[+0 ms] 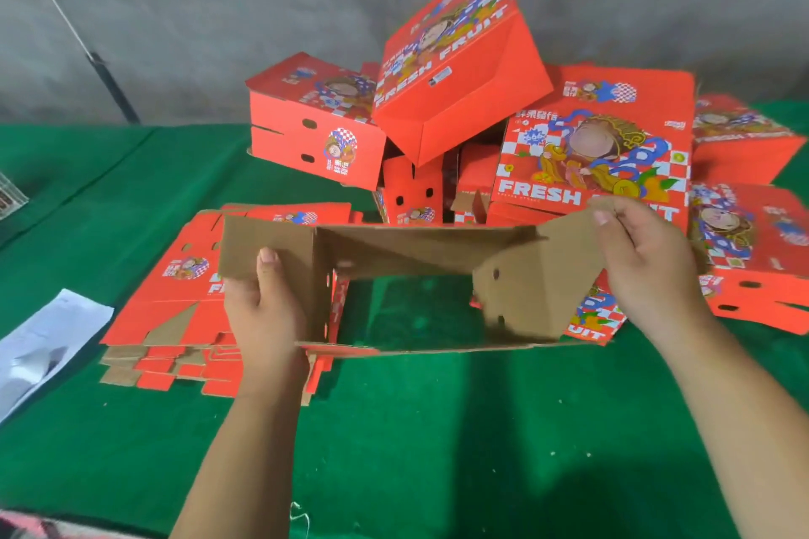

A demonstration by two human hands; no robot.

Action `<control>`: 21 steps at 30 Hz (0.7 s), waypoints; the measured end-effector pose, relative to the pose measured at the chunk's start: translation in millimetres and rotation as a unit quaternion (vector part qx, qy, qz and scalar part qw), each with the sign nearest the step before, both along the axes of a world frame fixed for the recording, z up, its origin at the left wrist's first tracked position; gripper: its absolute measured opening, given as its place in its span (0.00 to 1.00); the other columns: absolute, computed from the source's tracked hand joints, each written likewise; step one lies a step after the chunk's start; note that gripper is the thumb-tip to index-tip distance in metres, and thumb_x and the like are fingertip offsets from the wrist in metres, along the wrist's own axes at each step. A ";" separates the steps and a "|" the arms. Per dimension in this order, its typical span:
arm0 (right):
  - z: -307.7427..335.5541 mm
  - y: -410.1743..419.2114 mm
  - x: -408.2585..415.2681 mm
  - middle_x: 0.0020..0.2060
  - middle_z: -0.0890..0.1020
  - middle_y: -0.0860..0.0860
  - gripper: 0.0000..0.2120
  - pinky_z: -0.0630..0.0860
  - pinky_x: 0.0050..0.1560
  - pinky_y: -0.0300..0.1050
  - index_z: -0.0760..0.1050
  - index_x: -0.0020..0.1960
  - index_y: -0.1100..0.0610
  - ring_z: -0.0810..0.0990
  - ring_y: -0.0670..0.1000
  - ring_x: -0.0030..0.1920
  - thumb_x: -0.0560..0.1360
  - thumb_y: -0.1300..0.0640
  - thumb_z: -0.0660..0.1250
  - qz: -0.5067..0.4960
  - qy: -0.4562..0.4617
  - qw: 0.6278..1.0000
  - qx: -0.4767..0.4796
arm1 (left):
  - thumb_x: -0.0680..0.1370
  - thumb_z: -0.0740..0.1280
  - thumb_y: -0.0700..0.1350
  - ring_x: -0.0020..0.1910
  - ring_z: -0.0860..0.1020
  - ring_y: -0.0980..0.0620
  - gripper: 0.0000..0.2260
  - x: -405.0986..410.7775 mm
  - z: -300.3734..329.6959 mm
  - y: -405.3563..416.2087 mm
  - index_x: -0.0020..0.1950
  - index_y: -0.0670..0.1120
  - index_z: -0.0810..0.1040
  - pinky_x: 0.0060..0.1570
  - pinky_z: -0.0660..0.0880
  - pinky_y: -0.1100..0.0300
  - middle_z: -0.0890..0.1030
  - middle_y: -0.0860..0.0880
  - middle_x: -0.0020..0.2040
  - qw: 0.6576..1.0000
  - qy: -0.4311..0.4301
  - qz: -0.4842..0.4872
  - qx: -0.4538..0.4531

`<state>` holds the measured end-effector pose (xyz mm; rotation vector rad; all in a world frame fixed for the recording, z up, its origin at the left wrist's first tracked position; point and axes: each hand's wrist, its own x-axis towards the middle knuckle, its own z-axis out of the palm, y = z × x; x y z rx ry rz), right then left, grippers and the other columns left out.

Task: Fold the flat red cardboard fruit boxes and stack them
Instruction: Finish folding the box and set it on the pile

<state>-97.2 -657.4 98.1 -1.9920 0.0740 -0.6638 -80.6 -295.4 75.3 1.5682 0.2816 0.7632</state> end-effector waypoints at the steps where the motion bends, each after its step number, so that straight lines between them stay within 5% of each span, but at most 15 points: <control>1: 1.8 -2.0 0.2 0.48 0.82 0.31 0.14 0.70 0.47 0.26 0.78 0.59 0.40 0.79 0.34 0.50 0.80 0.42 0.58 -0.006 -0.003 1.000 -0.014 | 0.79 0.61 0.58 0.44 0.81 0.66 0.10 3.3 -2.0 0.4 0.49 0.71 0.81 0.46 0.77 0.58 0.84 0.65 0.44 1.000 0.009 -0.007 -0.018; 6: -9.6 -10.6 8.6 0.58 0.84 0.48 0.16 0.73 0.55 0.42 0.79 0.67 0.51 0.81 0.49 0.60 0.82 0.51 0.64 0.000 0.047 0.999 -0.018 | 0.81 0.64 0.50 0.56 0.82 0.41 0.11 15.6 -27.6 -13.5 0.61 0.50 0.79 0.62 0.78 0.38 0.84 0.40 0.57 0.991 0.079 -0.045 -0.100; 9: -26.1 -10.1 6.3 0.65 0.80 0.54 0.21 0.76 0.62 0.52 0.72 0.74 0.51 0.78 0.54 0.64 0.82 0.57 0.67 0.000 0.077 0.997 0.006 | 0.85 0.62 0.42 0.53 0.81 0.45 0.13 22.9 -40.5 -15.2 0.69 0.41 0.76 0.61 0.77 0.45 0.83 0.38 0.60 0.983 0.093 -0.041 -0.154; 12: -40.0 -0.1 -4.9 0.76 0.68 0.51 0.36 0.69 0.73 0.60 0.56 0.79 0.35 0.71 0.54 0.73 0.82 0.64 0.65 0.048 0.109 0.990 0.078 | 0.85 0.61 0.42 0.50 0.80 0.46 0.12 31.4 -40.4 -14.1 0.67 0.41 0.77 0.53 0.77 0.52 0.83 0.42 0.53 0.986 0.105 -0.035 -0.127; 15: -53.1 15.7 -20.4 0.80 0.56 0.37 0.42 0.66 0.77 0.53 0.54 0.77 0.27 0.65 0.53 0.78 0.82 0.70 0.62 0.084 0.089 0.991 0.057 | 0.84 0.63 0.43 0.52 0.81 0.45 0.13 37.1 -40.0 -13.8 0.68 0.43 0.78 0.56 0.77 0.51 0.83 0.41 0.58 0.982 0.123 -0.017 -0.142; 18: -62.8 13.0 -27.3 0.65 0.69 0.24 0.38 0.70 0.60 0.28 0.70 0.67 0.24 0.75 0.39 0.64 0.81 0.69 0.63 0.079 0.118 0.990 0.025 | 0.80 0.64 0.47 0.59 0.81 0.39 0.18 36.7 -39.6 -16.0 0.68 0.43 0.77 0.63 0.75 0.43 0.82 0.39 0.62 0.983 0.119 -0.006 -0.137; 21: -63.6 15.7 -33.0 0.58 0.78 0.27 0.16 0.70 0.60 0.34 0.76 0.62 0.27 0.75 0.31 0.60 0.84 0.48 0.60 0.102 0.206 0.970 0.082 | 0.80 0.63 0.43 0.61 0.80 0.39 0.20 40.6 -37.3 -17.9 0.73 0.46 0.71 0.61 0.77 0.46 0.82 0.45 0.63 0.984 0.112 -0.001 -0.137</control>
